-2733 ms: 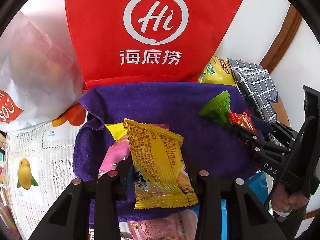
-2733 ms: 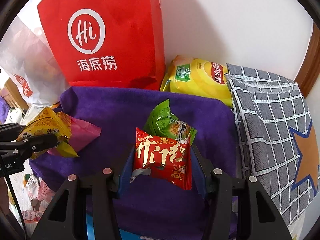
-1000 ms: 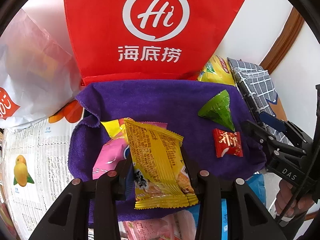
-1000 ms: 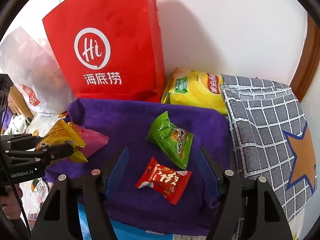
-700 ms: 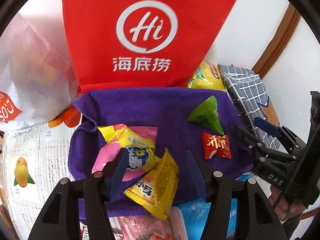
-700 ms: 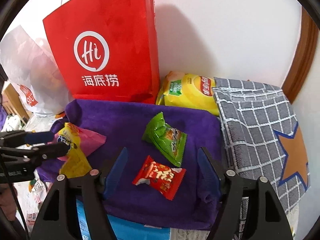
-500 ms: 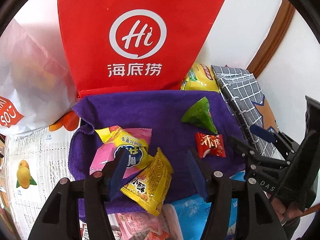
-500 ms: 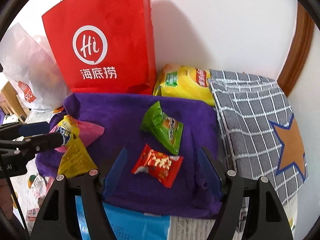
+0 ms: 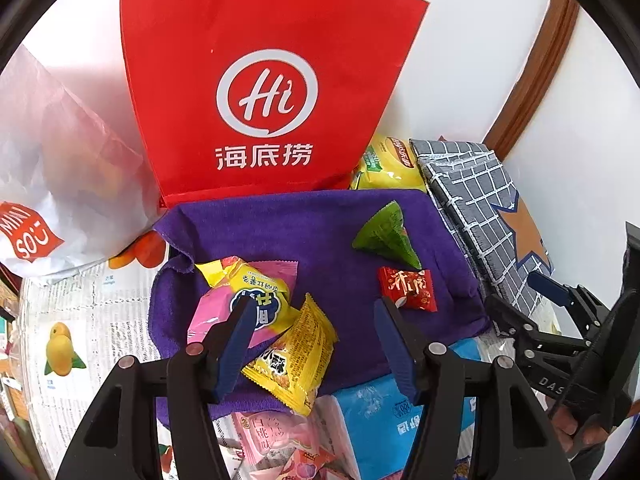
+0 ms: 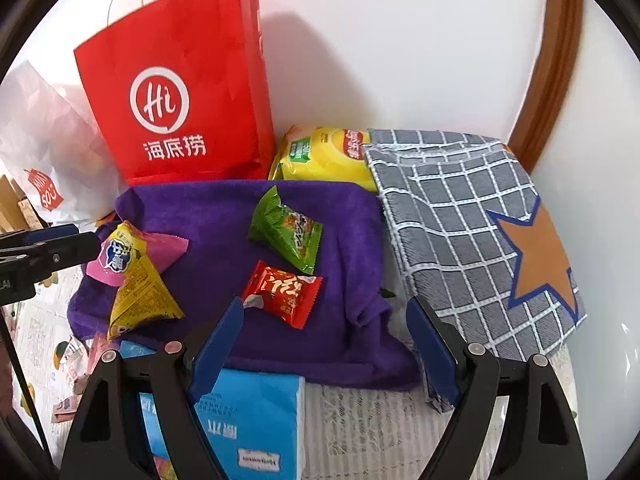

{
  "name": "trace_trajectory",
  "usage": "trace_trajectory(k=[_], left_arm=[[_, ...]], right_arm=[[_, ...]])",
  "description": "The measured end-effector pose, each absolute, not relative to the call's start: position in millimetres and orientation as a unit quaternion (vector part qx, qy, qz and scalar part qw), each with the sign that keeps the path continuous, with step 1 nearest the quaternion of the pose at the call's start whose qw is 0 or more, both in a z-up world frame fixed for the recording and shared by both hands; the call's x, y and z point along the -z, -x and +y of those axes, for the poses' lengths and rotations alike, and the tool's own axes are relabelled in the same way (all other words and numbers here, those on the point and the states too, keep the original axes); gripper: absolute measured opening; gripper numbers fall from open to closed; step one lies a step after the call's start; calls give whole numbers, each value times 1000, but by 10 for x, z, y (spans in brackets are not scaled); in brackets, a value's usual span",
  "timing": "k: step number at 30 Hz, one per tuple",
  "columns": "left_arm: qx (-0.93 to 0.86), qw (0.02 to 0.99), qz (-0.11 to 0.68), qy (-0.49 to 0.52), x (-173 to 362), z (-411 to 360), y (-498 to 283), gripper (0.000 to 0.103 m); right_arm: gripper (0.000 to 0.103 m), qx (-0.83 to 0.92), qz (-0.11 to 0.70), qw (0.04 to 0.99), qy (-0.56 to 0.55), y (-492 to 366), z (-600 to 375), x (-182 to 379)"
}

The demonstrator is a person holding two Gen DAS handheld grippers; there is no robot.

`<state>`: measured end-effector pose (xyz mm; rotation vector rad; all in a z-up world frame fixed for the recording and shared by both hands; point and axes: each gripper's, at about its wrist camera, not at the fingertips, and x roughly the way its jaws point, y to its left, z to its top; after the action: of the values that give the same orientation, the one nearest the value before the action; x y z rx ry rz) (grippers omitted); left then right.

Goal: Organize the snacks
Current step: 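Withdraw both open tools from the towel toward the snack pile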

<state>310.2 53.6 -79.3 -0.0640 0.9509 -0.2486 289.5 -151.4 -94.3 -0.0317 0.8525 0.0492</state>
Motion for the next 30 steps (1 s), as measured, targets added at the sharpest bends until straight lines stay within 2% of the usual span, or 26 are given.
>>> trace_trajectory(k=[30], left_arm=[[89, 898, 430, 3, 554, 577, -2401, 59]], right_arm=[[83, -44, 401, 915, 7, -2118, -1616, 1035]])
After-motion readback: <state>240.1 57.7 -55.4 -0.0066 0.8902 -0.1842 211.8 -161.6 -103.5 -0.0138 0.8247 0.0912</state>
